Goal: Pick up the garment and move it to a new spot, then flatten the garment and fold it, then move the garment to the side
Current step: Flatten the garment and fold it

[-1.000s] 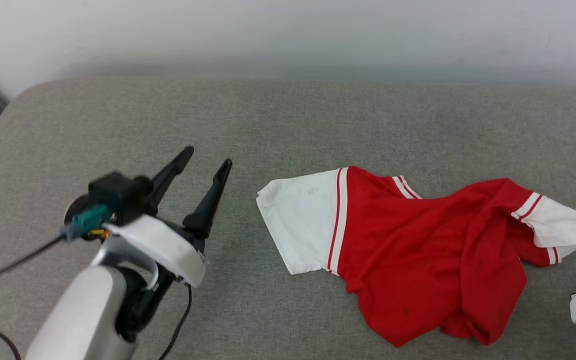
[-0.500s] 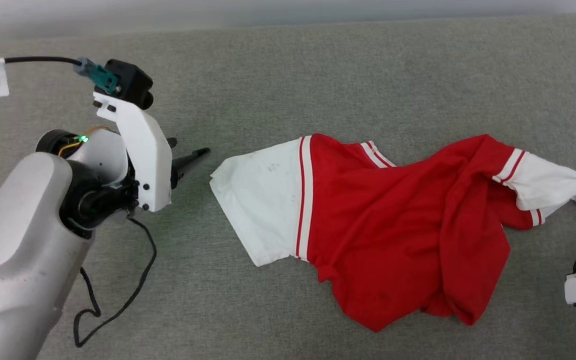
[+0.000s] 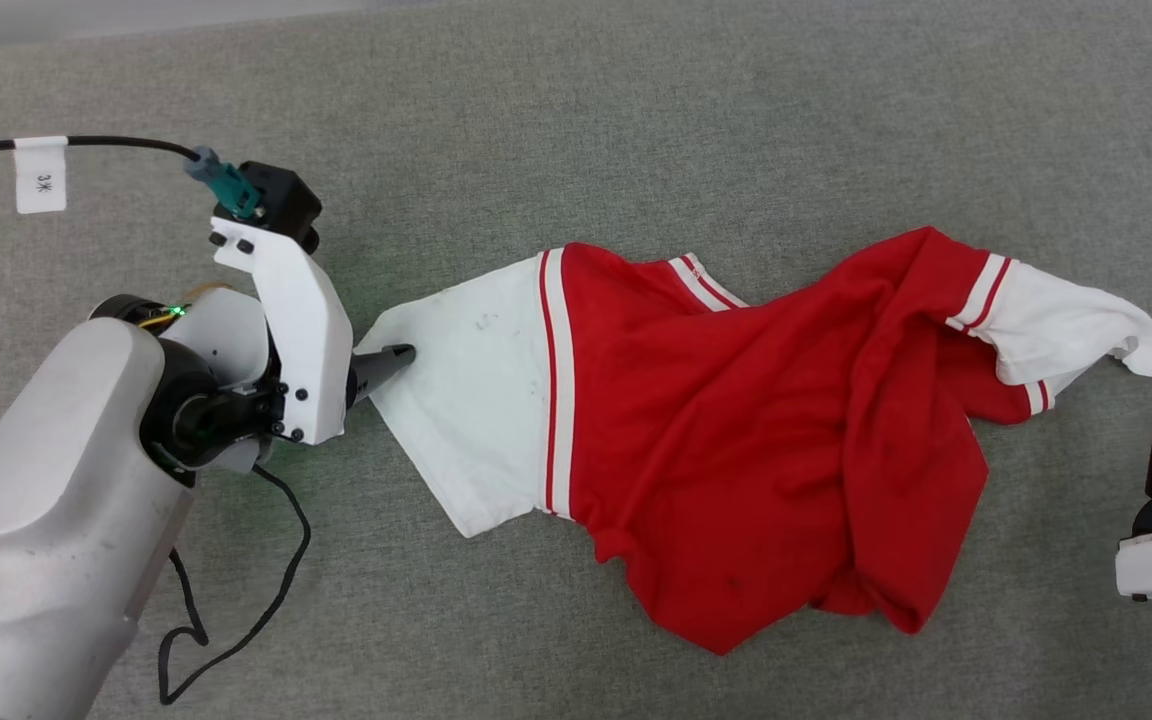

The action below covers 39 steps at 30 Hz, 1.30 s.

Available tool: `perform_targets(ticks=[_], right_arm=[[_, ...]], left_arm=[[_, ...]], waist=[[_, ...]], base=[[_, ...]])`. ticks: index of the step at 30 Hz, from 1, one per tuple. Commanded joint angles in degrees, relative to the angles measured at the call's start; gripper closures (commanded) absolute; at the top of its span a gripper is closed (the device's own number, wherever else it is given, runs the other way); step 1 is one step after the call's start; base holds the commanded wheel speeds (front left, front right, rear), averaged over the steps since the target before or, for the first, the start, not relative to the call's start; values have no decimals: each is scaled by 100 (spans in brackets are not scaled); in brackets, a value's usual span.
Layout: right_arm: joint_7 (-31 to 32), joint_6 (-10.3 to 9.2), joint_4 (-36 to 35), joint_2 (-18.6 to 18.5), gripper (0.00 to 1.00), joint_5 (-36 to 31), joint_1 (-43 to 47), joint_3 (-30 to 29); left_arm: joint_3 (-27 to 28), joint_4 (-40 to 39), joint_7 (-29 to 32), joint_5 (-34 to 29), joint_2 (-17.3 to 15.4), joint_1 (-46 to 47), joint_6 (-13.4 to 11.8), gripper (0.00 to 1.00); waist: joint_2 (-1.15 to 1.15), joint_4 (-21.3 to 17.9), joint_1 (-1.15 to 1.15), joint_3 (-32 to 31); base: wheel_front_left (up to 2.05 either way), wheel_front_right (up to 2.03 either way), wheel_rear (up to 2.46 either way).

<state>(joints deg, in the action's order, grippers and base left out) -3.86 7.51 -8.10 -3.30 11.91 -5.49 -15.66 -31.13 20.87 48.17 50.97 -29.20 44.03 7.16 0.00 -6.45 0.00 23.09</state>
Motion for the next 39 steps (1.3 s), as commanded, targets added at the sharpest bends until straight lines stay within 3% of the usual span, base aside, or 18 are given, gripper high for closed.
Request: perform_targets(ticks=[1, 2, 11, 17, 21, 28, 33, 35, 39], right_arm=[[-28, -4, 31, 33, 0, -31, -62, -5], [-33, -4, 45, 35, 0, -37, -75, -4], [150, -4, 60, -138, 0, -156, -37, -3], [795, -4, -10, -535, 0, -74, 109, 80], [1766, -4, -64, -926, 0, 164, 136, 198], [4367, -4, -135, -1784, 0, 834, -243, 210], [5930, -4, 206, -2408, 0, 825, -613, 240], [6304, -4, 366, -2621, 0, 762, -725, 310], [6659, -4, 745, -2678, 0, 772, -870, 395]], left_arm=[[-205, 175, 123, -26, 57, -174, 14, 35], [-245, 197, 138, -15, 68, -198, 16, 100], [-244, 175, -648, -292, -61, -163, 20, 100], [-147, -269, -1476, -590, -236, -216, 24, 100], [-62, -806, -1851, -691, -384, -344, 18, 100], [-13, -2124, -2031, -819, -609, -666, -172, 100], [-13, -2921, -2069, -820, -657, -892, -323, 100], [-24, -3149, -2079, -832, -652, -945, -359, 100], [-45, -3455, -2111, -868, -639, -989, -417, 100]], waist=[[0, 1, 0, 19], [0, 6, 0, 20], [0, 260, 0, -282], [0, 656, 0, -597], [0, 939, 0, -684], [0, 1334, 0, -555], [0, 1570, 0, -390], [0, 1649, 0, -326], [0, 1772, 0, -209]], base=[[0, 0, 0], [0, 0, 0], [0, 0, 0], [0, 0, 0], [0, 0, 0], [0, 0, 0], [0, 0, 0], [0, 0, 0], [0, 0, 0]])
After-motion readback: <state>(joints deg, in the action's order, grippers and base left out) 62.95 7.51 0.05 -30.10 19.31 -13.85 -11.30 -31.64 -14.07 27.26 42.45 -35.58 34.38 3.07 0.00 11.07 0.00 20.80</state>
